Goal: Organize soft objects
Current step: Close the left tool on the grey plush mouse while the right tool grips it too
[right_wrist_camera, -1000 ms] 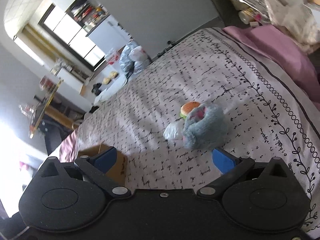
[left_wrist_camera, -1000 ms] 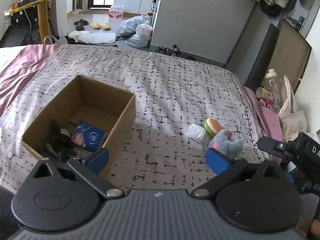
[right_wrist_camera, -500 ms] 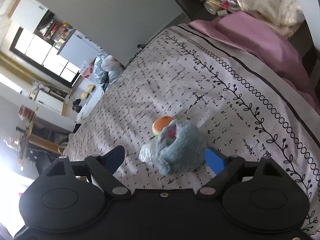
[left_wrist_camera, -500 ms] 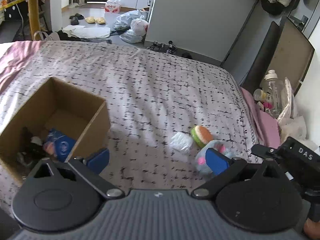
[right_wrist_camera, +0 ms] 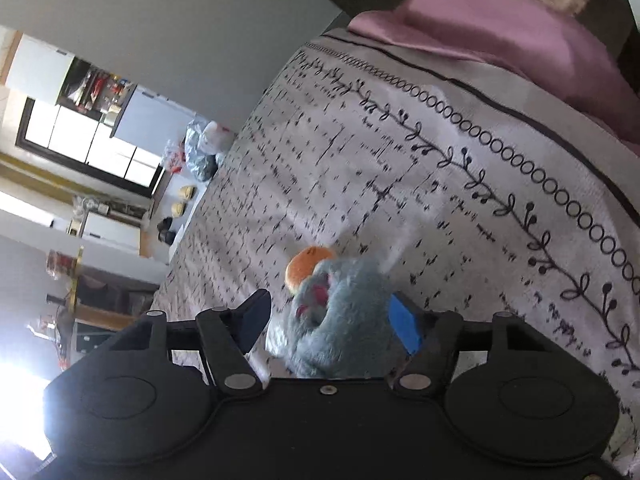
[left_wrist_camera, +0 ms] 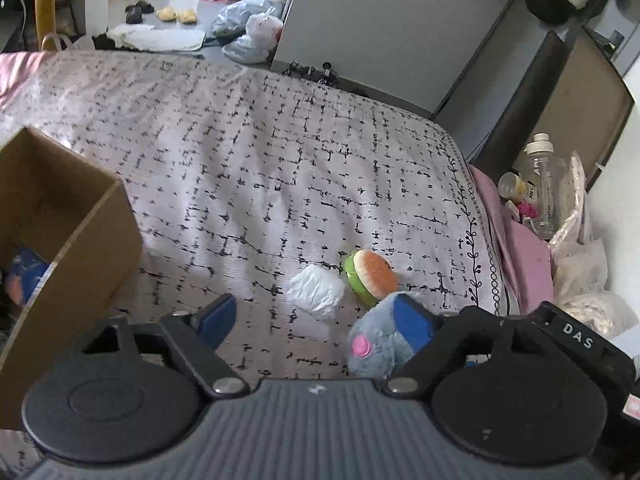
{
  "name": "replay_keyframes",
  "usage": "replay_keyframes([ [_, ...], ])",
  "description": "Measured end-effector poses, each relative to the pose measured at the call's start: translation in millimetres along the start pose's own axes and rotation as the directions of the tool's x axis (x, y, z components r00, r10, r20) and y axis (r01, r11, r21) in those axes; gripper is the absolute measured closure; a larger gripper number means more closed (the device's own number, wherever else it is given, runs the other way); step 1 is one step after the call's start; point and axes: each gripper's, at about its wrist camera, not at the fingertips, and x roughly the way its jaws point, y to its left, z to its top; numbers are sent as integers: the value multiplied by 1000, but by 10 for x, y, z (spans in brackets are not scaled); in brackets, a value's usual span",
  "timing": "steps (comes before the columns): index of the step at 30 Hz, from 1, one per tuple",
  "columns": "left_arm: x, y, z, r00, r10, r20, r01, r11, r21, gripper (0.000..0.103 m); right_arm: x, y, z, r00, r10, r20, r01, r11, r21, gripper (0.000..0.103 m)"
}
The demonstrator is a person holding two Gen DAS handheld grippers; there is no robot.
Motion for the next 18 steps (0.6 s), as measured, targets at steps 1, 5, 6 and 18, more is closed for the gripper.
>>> replay_keyframes([
  [1, 51, -11, 0, 1000, -4, -9, 4, 1000, -5, 29, 17, -14, 11, 1000, -2, 0, 2, 1000, 2, 38],
  [5, 230, -59, -4, 999, -24, -43, 23, 1000, -20, 42, 152, -100, 35, 999, 16, -46, -14, 999, 41, 43],
  [6, 258, -71, -5, 999, -25, -47, 24, 1000, -19, 43, 177, -110, 35, 998, 18, -54, -16, 999, 46, 44],
  [18, 567, -225, -21, 994, -45, -100, 39, 997, -60, 54, 341, -233, 5, 994, -37, -104, 44, 997, 65, 67],
])
